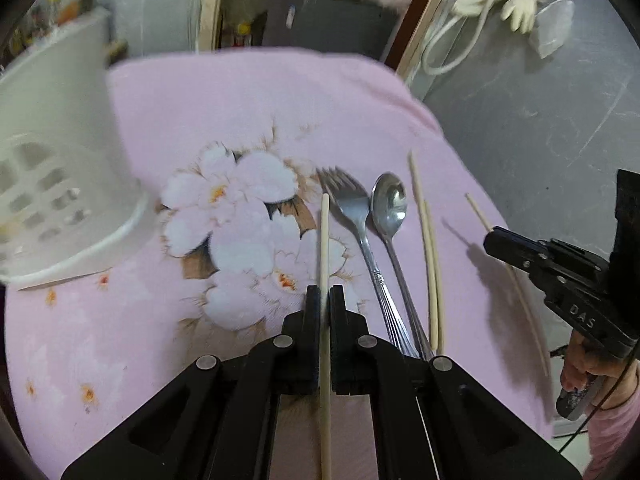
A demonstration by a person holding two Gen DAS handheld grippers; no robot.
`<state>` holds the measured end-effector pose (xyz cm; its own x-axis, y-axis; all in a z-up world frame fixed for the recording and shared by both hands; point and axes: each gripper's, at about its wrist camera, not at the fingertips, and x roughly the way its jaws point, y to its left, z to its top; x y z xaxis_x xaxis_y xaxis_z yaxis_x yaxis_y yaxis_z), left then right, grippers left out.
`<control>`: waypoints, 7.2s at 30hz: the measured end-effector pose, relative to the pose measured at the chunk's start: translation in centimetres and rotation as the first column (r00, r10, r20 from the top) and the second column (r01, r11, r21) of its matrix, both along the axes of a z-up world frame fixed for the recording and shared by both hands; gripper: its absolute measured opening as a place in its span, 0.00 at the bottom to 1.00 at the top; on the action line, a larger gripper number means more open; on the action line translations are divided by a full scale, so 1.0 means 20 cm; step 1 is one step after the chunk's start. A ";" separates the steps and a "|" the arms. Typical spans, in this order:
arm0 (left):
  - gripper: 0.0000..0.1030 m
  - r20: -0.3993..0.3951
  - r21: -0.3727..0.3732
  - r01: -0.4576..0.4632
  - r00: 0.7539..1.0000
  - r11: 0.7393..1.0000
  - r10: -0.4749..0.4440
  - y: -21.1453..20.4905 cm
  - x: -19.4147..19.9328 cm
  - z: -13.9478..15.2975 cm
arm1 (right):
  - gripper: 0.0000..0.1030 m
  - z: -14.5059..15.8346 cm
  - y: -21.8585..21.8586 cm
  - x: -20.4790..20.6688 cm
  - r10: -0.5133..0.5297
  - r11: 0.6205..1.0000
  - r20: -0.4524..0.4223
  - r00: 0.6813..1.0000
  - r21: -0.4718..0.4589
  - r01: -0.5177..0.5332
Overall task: Organize utensils
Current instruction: 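Lift both chopsticks to the white holder and open both tools to drop them, then move both tools back over the fork, spoon and chopsticks on the cloth, then grasp the metal fork with the left tool while the right tool grasps a chopstick, then carry the fork and chopstick to the white holder and release them inside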
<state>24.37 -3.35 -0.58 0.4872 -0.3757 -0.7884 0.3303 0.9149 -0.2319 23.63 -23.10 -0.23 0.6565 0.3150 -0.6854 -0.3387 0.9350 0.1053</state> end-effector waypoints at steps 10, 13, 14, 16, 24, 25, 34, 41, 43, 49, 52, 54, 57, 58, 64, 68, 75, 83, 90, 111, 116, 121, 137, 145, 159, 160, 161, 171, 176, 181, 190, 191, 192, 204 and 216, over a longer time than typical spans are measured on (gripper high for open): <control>0.02 0.424 -0.087 -0.105 0.896 0.991 0.132 0.07 -0.22 0.25 | 0.03 0.18 0.16 -0.20 0.012 0.990 0.382 0.924 0.125 -0.064; 0.02 0.554 -0.108 -0.144 0.813 0.984 0.180 0.15 -0.28 0.33 | 0.03 0.25 0.22 -0.22 0.002 0.986 0.487 0.873 0.146 -0.084; 0.02 0.580 -0.120 -0.155 0.791 0.981 0.195 0.16 -0.28 0.35 | 0.03 0.28 0.24 -0.22 0.003 0.984 0.522 0.853 0.152 -0.097; 0.02 0.628 -0.155 -0.178 0.741 0.972 0.236 0.21 -0.29 0.39 | 0.03 0.33 0.31 -0.22 0.012 0.978 0.585 0.811 0.161 -0.130; 0.02 0.697 -0.292 -0.233 0.613 0.928 0.373 0.54 -0.19 0.65 | 0.03 0.57 0.55 -0.06 -0.010 0.891 0.686 0.728 0.337 -0.305; 0.02 0.698 -0.314 -0.241 0.598 0.918 0.395 0.61 -0.19 0.69 | 0.03 0.60 0.59 -0.02 -0.015 0.865 0.690 0.724 0.372 -0.336; 0.02 0.650 -0.415 -0.363 0.524 0.834 0.551 1.02 -0.04 0.74 | 0.03 0.62 0.83 0.22 -0.086 0.773 0.676 0.732 0.509 -0.379; 0.02 0.627 -0.496 -0.416 0.435 0.762 0.646 1.19 0.01 0.65 | 0.03 0.55 0.92 0.25 -0.138 0.811 0.706 0.695 0.484 -0.330; 0.02 0.626 -0.500 -0.431 0.420 0.751 0.657 1.20 0.02 0.64 | 0.03 0.54 0.94 0.25 -0.136 0.824 0.717 0.684 0.465 -0.324; 0.02 0.637 -0.488 -0.481 0.374 0.728 0.674 1.20 0.04 0.60 | 0.03 0.48 0.98 0.26 -0.112 0.858 0.731 0.673 0.413 -0.306; 0.02 0.647 -0.476 -0.493 0.364 0.728 0.670 1.18 0.04 0.57 | 0.03 0.45 0.99 0.27 -0.099 0.867 0.726 0.681 0.399 -0.299; 0.02 0.649 -0.471 -0.498 0.363 0.728 0.668 1.17 0.04 0.54 | 0.03 0.42 1.00 0.28 -0.085 0.872 0.715 0.694 0.390 -0.295; 0.02 0.652 -0.458 -0.500 0.373 0.735 0.660 1.14 0.03 0.49 | 0.03 0.38 1.00 0.28 -0.062 0.884 0.705 0.707 0.368 -0.290; 0.02 0.653 -0.453 -0.500 0.377 0.738 0.657 1.14 0.03 0.48 | 0.03 0.38 1.01 0.28 -0.054 0.888 0.702 0.710 0.359 -0.287; 0.02 0.643 -0.415 -0.506 0.425 0.756 0.637 1.11 0.03 0.41 | 0.03 0.33 1.02 0.27 -0.010 0.899 0.675 0.737 0.330 -0.290; 0.02 0.639 -0.394 -0.504 0.451 0.769 0.623 1.08 0.02 0.36 | 0.04 0.31 1.02 0.26 0.007 0.904 0.661 0.750 0.316 -0.287; 0.03 0.590 -0.385 -0.462 0.542 0.799 0.598 1.09 0.00 0.35 | 0.07 0.30 1.02 0.24 0.018 0.910 0.637 0.771 0.308 -0.276; 0.27 0.545 -0.439 -0.424 0.575 0.792 0.610 1.09 -0.08 0.45 | 0.21 0.39 0.93 0.14 0.016 0.920 0.660 0.751 0.285 -0.270; 0.45 0.575 -0.425 -0.366 0.598 0.828 0.559 0.97 -0.15 0.57 | 0.38 0.50 0.74 0.03 -0.036 0.940 0.693 0.720 0.268 -0.210; 0.89 0.626 -0.234 -0.158 0.731 0.959 0.272 0.39 -0.25 0.53 | 1.00 0.48 0.24 -0.29 -0.054 0.991 0.712 0.700 0.124 -0.049; 0.92 0.594 -0.196 -0.104 0.778 0.975 0.203 0.29 -0.24 0.46 | 1.00 0.41 0.13 -0.29 -0.077 0.994 0.678 0.731 0.113 0.000; 0.94 0.543 -0.140 -0.062 0.829 0.988 0.129 0.20 -0.20 0.38 | 1.00 0.35 0.04 -0.26 -0.092 0.995 0.618 0.780 0.095 0.043; 0.92 0.239 -0.027 0.026 0.971 0.999 -0.019 0.00 -0.01 0.08 | 1.00 0.10 -0.09 -0.13 -0.122 0.992 0.354 0.927 0.029 0.120; 0.55 0.082 -0.053 0.078 0.994 0.996 -0.073 -0.05 0.12 0.00 | 0.80 0.03 -0.04 -0.03 -0.091 0.994 0.224 0.970 -0.042 0.103; 0.19 -0.098 -0.188 0.077 0.990 0.979 -0.097 -0.06 0.35 -0.07 | 0.36 -0.09 0.12 0.06 0.038 0.990 0.032 0.999 -0.134 -0.033; 0.19 -0.106 -0.199 0.088 0.988 0.976 -0.111 -0.06 0.36 -0.07 | 0.36 -0.10 0.13 0.07 0.044 0.989 0.018 0.999 -0.140 -0.041; 0.18 -0.113 -0.204 0.098 0.986 0.974 -0.123 -0.07 0.37 -0.07 | 0.36 -0.11 0.13 0.07 0.047 0.989 0.008 0.999 -0.141 -0.046; 0.04 -0.146 -0.194 0.089 0.982 0.977 -0.118 -0.07 0.38 -0.07 | 0.39 -0.12 0.19 0.09 0.068 0.974 -0.060 0.996 -0.210 -0.080; 0.03 -0.158 -0.156 0.075 0.982 0.985 -0.100 -0.11 0.37 -0.06 | 0.29 -0.12 0.22 0.09 0.083 0.951 -0.065 0.994 -0.292 -0.099; 0.02 -0.186 -0.149 0.070 0.978 0.986 -0.098 -0.08 0.34 -0.05 | 0.11 -0.08 0.13 0.08 0.074 0.963 -0.112 0.991 -0.250 -0.101; 0.02 -0.211 -0.072 0.128 0.968 0.989 -0.140 -0.05 0.17 -0.02 | 0.07 -0.09 0.11 0.00 0.088 0.956 -0.169 0.982 -0.263 -0.131; 0.02 -0.213 -0.058 0.132 0.967 0.990 -0.141 -0.06 0.18 -0.02 | 0.08 -0.09 0.11 0.02 0.080 0.958 -0.178 0.981 -0.258 -0.125; 0.02 -0.219 -0.053 0.136 0.965 0.989 -0.144 -0.07 0.18 -0.01 | 0.08 -0.09 0.12 0.03 0.072 0.960 -0.185 0.980 -0.252 -0.118; 0.00 -0.202 -0.049 0.090 0.974 0.995 -0.098 -0.09 0.16 -0.02 | 0.03 -0.10 0.12 0.00 -0.015 0.974 -0.120 0.993 -0.228 -0.013; 0.00 0.192 -0.043 0.043 0.981 0.998 -0.034 0.08 -0.17 0.19 | 0.03 0.02 0.10 -0.21 0.030 0.999 0.169 0.985 0.031 -0.036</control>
